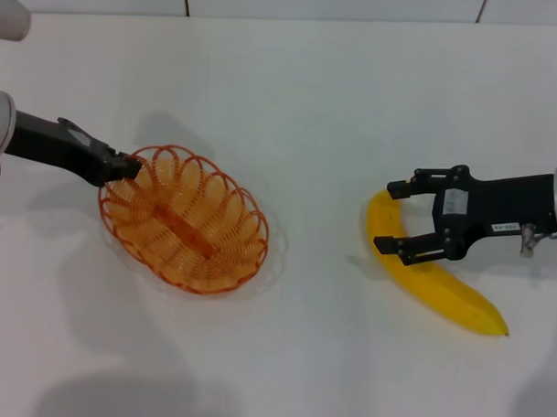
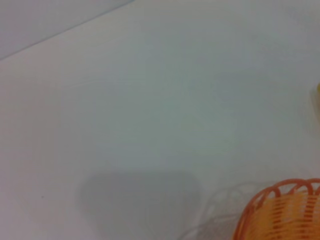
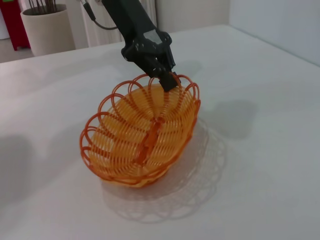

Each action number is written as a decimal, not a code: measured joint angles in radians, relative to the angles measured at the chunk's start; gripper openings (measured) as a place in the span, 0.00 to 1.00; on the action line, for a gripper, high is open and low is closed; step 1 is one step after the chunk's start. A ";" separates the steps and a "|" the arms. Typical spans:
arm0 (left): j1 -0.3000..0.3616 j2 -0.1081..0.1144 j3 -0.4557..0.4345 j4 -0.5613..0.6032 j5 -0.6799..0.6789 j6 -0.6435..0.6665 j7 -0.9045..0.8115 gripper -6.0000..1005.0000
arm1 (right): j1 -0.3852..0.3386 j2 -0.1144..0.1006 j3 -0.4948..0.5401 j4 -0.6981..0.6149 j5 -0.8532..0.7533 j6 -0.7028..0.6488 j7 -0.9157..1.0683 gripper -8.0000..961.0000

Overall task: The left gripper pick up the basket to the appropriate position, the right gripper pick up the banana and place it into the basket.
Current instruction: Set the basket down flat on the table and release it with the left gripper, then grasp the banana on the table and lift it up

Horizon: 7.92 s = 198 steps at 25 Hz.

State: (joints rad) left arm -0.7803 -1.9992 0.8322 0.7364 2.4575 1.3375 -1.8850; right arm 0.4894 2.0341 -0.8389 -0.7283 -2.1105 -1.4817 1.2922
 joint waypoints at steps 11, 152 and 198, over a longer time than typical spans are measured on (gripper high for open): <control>0.044 -0.027 -0.036 0.000 -0.138 -0.085 0.019 0.06 | 0.011 0.000 -0.006 0.011 -0.002 0.000 0.001 0.90; 0.473 -0.021 -0.024 0.001 -0.630 0.069 0.744 0.57 | -0.187 0.011 -0.549 -0.668 -0.218 0.036 0.886 0.89; 0.474 -0.026 -0.024 0.007 -0.626 0.068 0.745 0.57 | -0.083 0.009 -0.652 -0.673 -0.116 0.251 0.818 0.51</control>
State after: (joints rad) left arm -0.3063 -2.0248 0.8084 0.7431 1.8315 1.4052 -1.1397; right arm 0.4060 2.0433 -1.4913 -1.4014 -2.2267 -1.2305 2.1098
